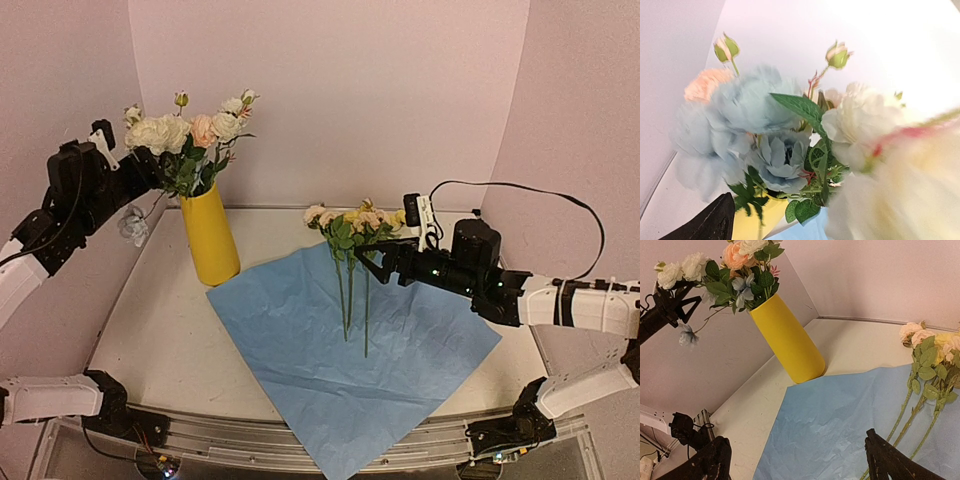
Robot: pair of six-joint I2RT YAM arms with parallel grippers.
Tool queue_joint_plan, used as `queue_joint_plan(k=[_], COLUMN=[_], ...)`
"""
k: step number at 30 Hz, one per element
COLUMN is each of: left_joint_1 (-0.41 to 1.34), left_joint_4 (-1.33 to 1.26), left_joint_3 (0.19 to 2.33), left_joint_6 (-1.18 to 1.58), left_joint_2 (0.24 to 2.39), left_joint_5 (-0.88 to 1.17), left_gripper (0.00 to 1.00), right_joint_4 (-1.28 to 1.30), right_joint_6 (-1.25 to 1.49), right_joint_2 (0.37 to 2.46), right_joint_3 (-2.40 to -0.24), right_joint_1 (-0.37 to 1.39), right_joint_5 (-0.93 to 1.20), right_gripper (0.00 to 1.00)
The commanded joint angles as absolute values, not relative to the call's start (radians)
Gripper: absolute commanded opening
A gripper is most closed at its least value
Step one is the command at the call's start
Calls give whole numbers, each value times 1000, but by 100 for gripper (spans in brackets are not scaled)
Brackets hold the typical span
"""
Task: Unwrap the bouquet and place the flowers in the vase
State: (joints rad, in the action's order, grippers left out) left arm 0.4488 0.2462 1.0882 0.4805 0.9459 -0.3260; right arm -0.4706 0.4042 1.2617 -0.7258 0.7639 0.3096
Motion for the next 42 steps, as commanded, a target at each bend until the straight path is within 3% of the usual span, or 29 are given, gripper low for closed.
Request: queue_joint_plan(k=[1,5,14,24,30,34,39,42], left_joint_1=[448,448,449,449,445,446,464,649], left_joint_4=[409,488,554,589,536,364,182,144], left_joint_3=[1206,1221,1173,1258,1296,1244,1203,1218], left_joint_6=[512,510,496,502,549,567,613,543], left_joint_2=[886,850,751,627,731,822,916,994], left_joint_5=[-372,-335,-134,349,501,550,555,378], left_gripper=[85,93,93,86,79,78,78,80], right_joint_4=[-518,-519,-531,-514,-494,-314,-144,-79], right_joint_6=[397,397,403,450,473,551,642,653], right_joint_2=[1270,1268,1297,1411,1434,1497,1632,1710], right_joint_3=[-752,-747,-760,-825,-842,-919,-1008,-1066], right_joint_1=[765,765,765,765,765,761,694,665], right_joint_5=[327,324,344,334,273,51,6,-41], right_gripper=[94,94,95,96,95,87,75,64])
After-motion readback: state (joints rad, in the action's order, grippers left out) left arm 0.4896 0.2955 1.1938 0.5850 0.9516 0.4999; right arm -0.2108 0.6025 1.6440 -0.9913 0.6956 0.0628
